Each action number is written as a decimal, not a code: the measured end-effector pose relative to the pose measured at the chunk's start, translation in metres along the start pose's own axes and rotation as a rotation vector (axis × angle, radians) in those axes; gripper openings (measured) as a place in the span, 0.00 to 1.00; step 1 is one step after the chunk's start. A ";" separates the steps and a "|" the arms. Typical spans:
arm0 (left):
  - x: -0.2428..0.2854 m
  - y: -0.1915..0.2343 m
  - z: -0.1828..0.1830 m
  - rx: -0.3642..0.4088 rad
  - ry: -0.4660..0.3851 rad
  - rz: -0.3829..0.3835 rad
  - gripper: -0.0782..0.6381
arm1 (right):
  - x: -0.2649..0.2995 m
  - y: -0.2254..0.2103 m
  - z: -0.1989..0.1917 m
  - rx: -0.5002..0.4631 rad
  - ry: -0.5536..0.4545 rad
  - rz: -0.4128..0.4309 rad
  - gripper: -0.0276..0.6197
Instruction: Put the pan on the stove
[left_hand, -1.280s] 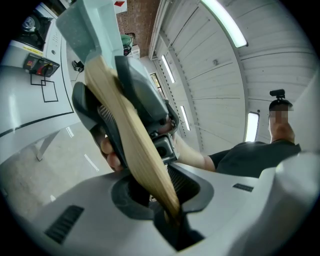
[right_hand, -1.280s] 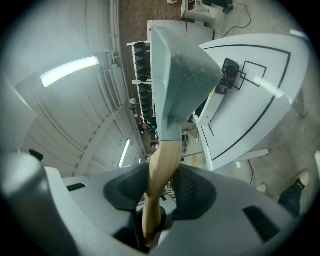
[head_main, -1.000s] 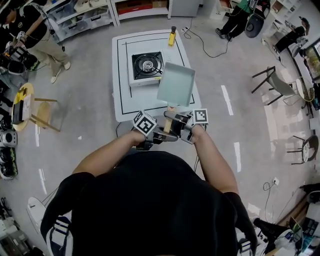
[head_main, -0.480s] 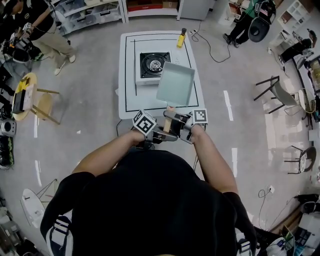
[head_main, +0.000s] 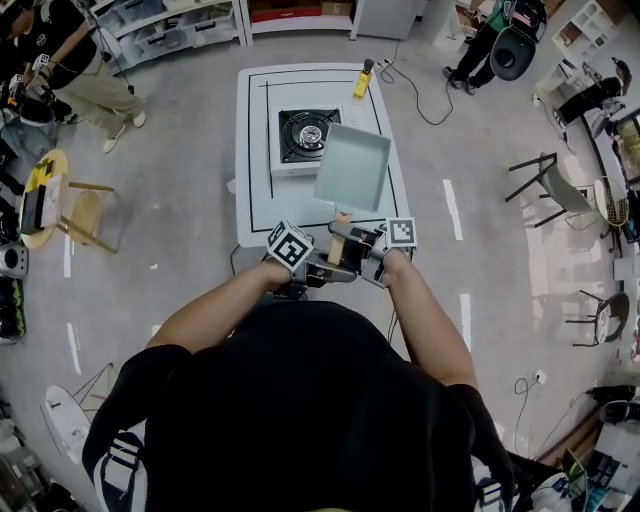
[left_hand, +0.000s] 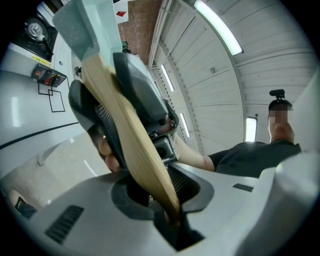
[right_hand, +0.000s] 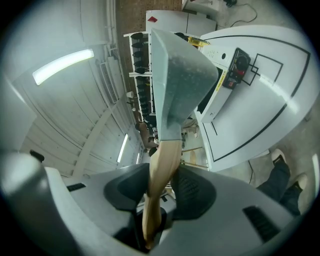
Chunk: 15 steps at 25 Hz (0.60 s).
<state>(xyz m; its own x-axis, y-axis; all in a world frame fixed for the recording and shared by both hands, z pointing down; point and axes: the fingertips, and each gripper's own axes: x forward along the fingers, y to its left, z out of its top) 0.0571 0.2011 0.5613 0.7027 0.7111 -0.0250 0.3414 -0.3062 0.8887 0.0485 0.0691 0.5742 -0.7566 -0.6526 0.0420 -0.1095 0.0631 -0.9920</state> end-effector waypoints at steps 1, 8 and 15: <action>-0.002 0.004 0.002 0.000 0.000 0.002 0.23 | 0.002 -0.002 0.003 0.009 -0.002 -0.001 0.25; -0.020 0.015 0.020 -0.003 -0.010 0.004 0.23 | 0.020 -0.006 0.024 0.021 0.001 -0.002 0.25; -0.032 0.025 0.037 -0.007 -0.013 0.002 0.23 | 0.033 -0.009 0.043 0.042 0.007 0.004 0.25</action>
<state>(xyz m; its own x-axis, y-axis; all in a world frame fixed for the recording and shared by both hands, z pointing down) 0.0661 0.1471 0.5670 0.7116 0.7020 -0.0290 0.3353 -0.3030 0.8921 0.0522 0.0141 0.5799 -0.7617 -0.6468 0.0388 -0.0792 0.0335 -0.9963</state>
